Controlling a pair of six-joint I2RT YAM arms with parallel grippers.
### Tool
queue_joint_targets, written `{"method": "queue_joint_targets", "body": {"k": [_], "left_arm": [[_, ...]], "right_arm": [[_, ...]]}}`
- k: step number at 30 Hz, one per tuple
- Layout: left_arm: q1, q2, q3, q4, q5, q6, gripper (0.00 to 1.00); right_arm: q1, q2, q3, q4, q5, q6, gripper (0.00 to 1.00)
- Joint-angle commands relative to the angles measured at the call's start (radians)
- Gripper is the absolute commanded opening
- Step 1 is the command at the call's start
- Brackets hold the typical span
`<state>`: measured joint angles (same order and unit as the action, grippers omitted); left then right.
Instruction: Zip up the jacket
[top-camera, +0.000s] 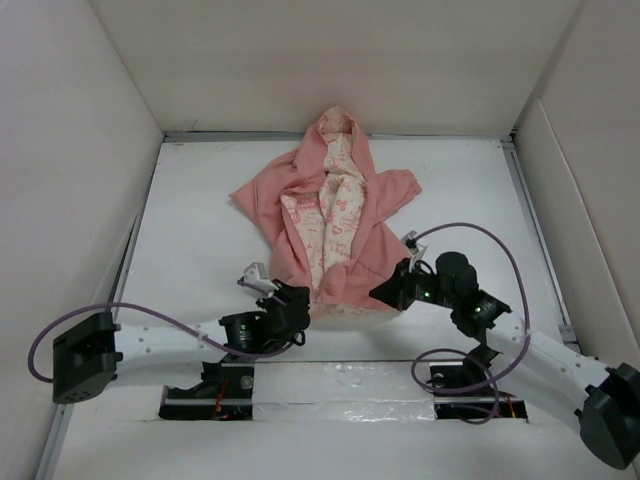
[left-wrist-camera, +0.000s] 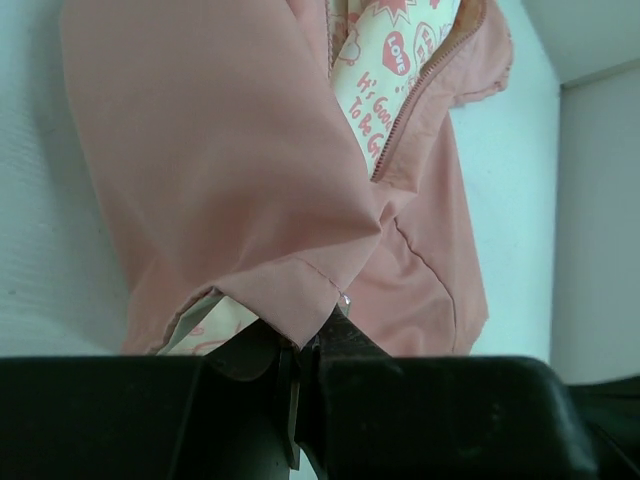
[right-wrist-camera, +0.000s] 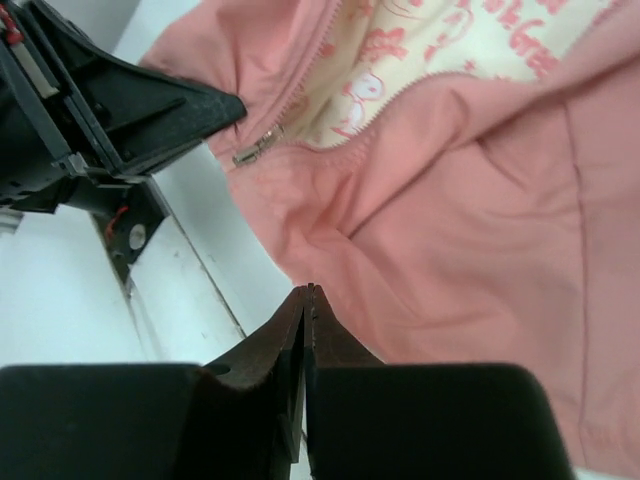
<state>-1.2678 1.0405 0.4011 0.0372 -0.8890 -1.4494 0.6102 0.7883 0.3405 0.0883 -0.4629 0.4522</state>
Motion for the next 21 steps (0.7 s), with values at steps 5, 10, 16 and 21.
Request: {"method": "queue_joint_targets", "body": {"k": [5, 10, 16, 21], "left_arm": [[-0.007, -0.224, -0.171, 0.257, 0.024, 0.096, 0.0], [-0.016, -0.333, -0.266, 0.365, 0.051, 0.167, 0.0], [-0.016, -0.427, -0.34, 0.356, 0.117, 0.183, 0.0], [-0.025, -0.455, -0.349, 0.164, 0.133, -0.026, 0.0]], "right_arm": [[0.063, 0.169, 0.049, 0.329, -0.134, -0.021, 0.3], [0.141, 0.31, 0.118, 0.382, -0.129, -0.029, 0.28], [0.187, 0.517, 0.173, 0.488, -0.157, -0.012, 0.0], [0.227, 0.69, 0.247, 0.569, -0.169, -0.012, 0.34]]}}
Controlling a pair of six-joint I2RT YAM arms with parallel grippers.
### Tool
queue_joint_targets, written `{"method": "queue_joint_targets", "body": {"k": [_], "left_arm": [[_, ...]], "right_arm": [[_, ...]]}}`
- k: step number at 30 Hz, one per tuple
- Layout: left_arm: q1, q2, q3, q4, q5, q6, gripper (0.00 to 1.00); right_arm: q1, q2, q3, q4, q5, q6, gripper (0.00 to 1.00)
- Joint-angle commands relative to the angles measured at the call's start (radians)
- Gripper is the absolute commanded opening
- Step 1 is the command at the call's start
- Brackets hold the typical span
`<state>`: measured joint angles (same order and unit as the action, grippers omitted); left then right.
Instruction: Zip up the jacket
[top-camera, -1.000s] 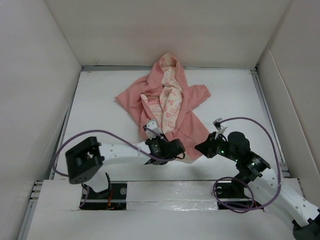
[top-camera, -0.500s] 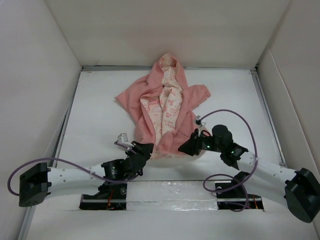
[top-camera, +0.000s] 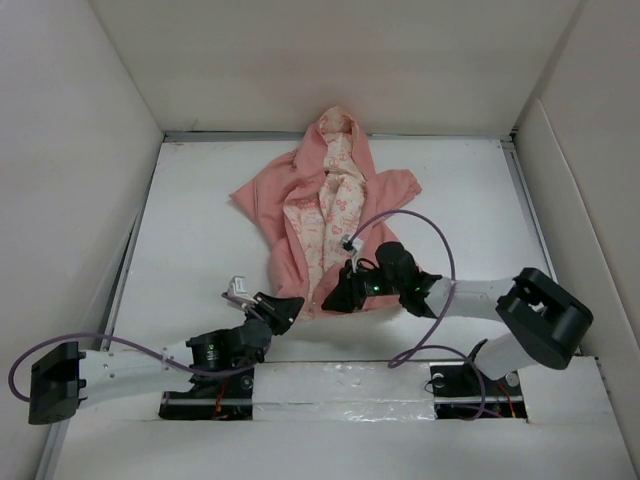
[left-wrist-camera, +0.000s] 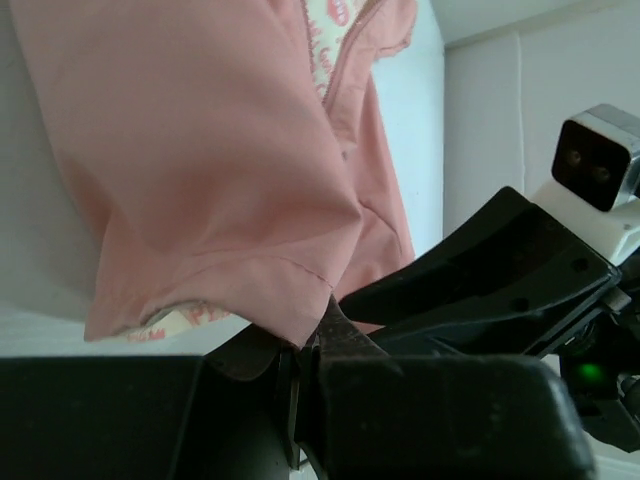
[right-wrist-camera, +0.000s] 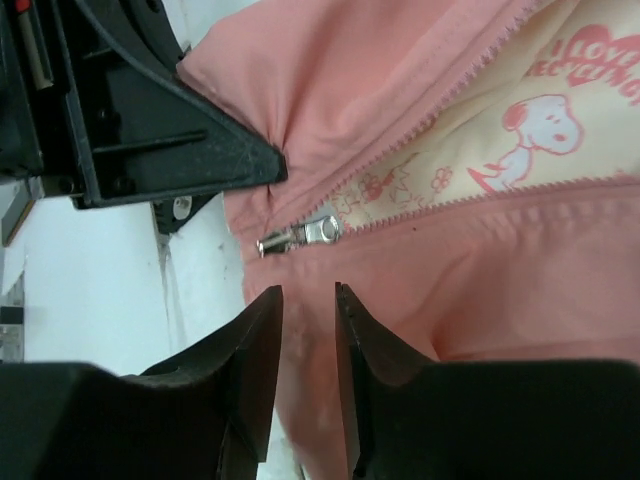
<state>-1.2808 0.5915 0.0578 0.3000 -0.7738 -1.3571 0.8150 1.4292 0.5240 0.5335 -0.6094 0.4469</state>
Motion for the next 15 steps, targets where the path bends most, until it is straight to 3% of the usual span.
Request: {"method": "queue_joint_targets", "body": {"k": [1, 6, 9, 15], "left_arm": [[-0.012, 0.019, 0.007, -0.166, 0.019, -0.175, 0.0], [-0.012, 0.129, 0.042, -0.272, 0.048, -0.281, 0.0], [-0.012, 0.217, 0.048, -0.273, 0.074, -0.321, 0.0], [-0.012, 0.254, -0.053, -0.004, 0.058, -0.24, 0.0]], "right_arm": [[0.035, 0.1, 0.08, 0.158, -0.032, 0.004, 0.36], [0.059, 0.166, 0.105, 0.191, -0.014, 0.026, 0.39], [0.079, 0.174, 0.14, 0.097, 0.049, -0.008, 0.44], [0.079, 0.272, 0.198, 0.051, 0.054, -0.028, 0.46]]}}
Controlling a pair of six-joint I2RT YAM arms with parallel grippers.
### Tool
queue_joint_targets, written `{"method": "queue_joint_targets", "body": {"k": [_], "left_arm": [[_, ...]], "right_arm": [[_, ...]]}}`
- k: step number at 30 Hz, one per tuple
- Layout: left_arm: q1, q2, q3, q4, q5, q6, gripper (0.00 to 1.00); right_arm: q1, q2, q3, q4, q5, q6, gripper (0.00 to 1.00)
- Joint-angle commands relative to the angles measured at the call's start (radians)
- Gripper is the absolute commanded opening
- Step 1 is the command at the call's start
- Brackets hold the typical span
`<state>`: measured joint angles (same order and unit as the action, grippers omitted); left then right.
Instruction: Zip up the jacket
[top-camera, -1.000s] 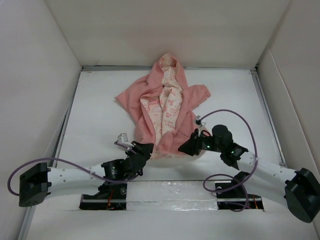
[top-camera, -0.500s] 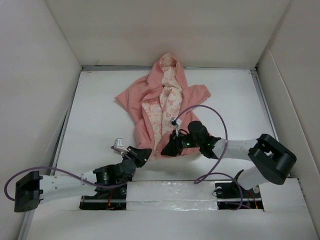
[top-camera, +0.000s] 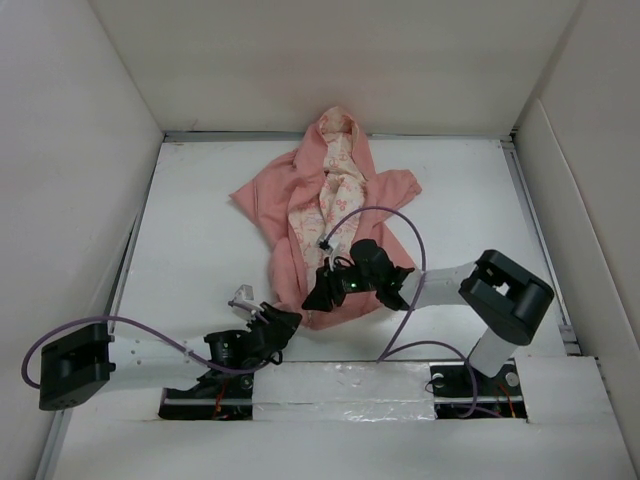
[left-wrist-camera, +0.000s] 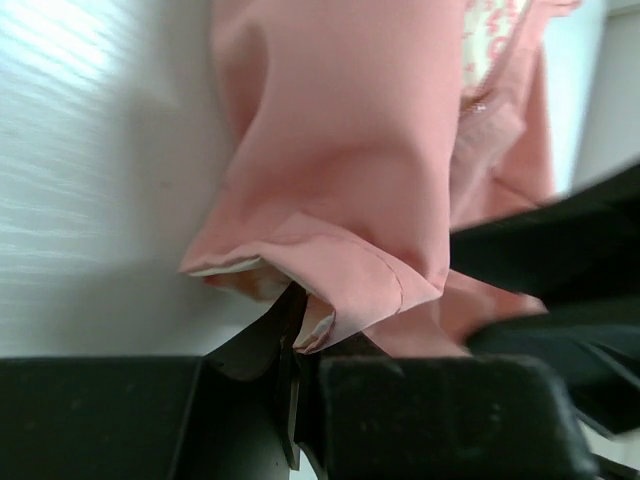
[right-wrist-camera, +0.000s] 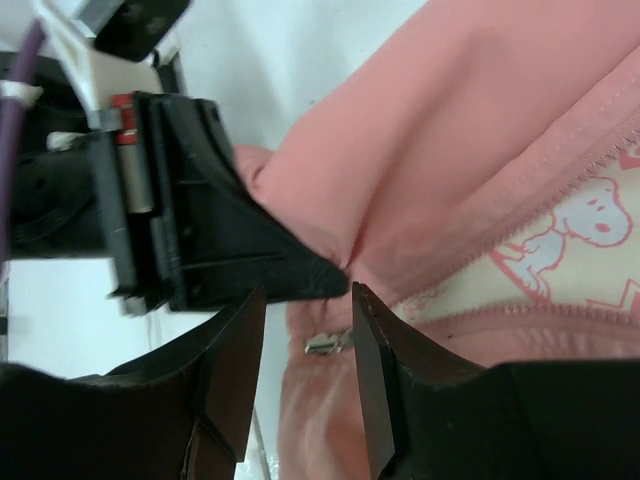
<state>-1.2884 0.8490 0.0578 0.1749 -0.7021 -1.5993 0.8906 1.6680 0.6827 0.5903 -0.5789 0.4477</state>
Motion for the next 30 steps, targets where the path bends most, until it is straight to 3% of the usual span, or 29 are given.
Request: {"method": "queue_joint_targets", "body": {"k": [1, 9, 15, 30], "left_arm": [[-0.005, -0.007, -0.053, 0.118, -0.02, 0.002, 0.0], [-0.005, 0.051, -0.047, 0.093, -0.046, -0.002, 0.0], [-0.005, 0.078, -0.053, 0.147, -0.048, 0.013, 0.0], [-0.005, 0.058, -0.087, 0.136, -0.051, 0.024, 0.0]], "right_arm": [[0.004, 0.039, 0.041, -0.01, 0.03, -0.029, 0.46], [0.033, 0.087, 0.026, -0.046, 0.095, -0.038, 0.38], [0.042, 0.098, 0.008, -0.046, 0.12, -0.033, 0.52], [0.042, 0.07, -0.011, -0.124, 0.094, -0.061, 0.57]]}}
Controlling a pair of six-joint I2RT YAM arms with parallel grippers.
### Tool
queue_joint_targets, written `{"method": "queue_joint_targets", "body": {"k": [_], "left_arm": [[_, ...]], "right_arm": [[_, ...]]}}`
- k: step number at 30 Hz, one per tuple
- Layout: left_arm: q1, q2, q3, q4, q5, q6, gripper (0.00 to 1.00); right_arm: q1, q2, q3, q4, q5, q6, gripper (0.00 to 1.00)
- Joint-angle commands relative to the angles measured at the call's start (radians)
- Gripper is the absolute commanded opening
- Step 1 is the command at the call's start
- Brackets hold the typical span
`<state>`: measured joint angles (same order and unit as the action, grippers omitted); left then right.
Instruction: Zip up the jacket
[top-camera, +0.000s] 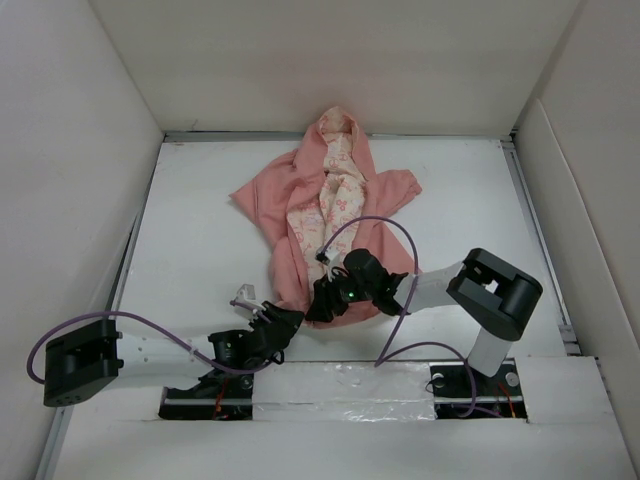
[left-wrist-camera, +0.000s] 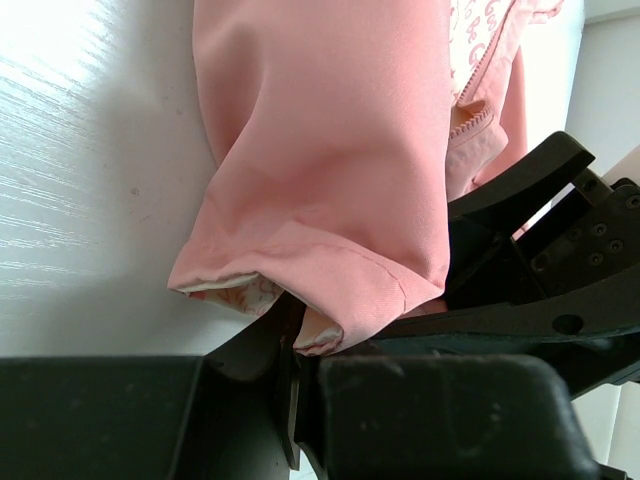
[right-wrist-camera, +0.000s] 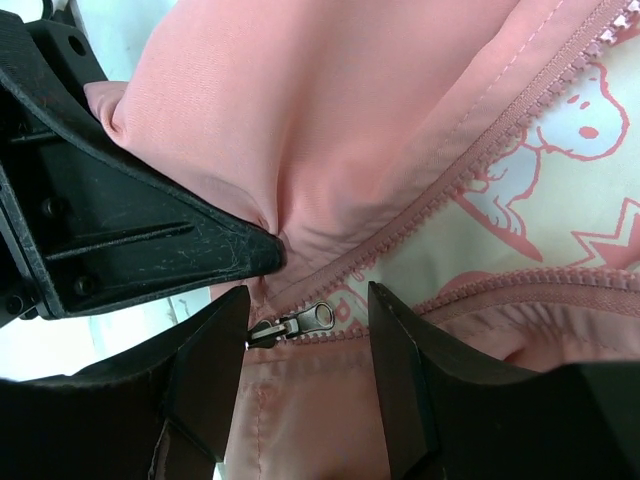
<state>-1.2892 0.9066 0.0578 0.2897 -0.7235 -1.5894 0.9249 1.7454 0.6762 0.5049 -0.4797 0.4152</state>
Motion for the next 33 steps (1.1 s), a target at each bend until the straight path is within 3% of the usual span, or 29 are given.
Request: {"method": "queue_joint_targets", "body": {"k": [1, 8, 12, 16, 21, 33], "left_arm": [[-0.004, 0.0, -0.085, 0.02, -0.03, 0.016, 0.0], [-0.004, 0.0, -0.081, 0.031, -0.024, 0.031, 0.0], [-0.004, 0.0, -0.082, 0.055, -0.019, 0.054, 0.0], [-0.004, 0.006, -0.085, 0.072, -0.014, 0.062, 0.0], [-0.004, -0.009, -0.09, 0.074, -0.011, 0.069, 0.0], [-0.004, -0.035, -0.101, 0.077, -0.002, 0.085, 0.0]], "right_arm": [[0.008, -0.018, -0.004, -0.042, -0.01, -0.03, 0.57], [0.008, -0.11, -0.02, -0.101, -0.031, -0.055, 0.55], [0.008, -0.161, -0.035, -0.12, -0.033, -0.061, 0.62], [0.017, -0.124, -0.036, -0.121, -0.02, -0.053, 0.62], [0.028, -0.063, -0.038, -0.074, -0.008, -0.035, 0.53], [0.077, -0.027, -0.004, -0.118, 0.087, -0.036, 0.56]]}}
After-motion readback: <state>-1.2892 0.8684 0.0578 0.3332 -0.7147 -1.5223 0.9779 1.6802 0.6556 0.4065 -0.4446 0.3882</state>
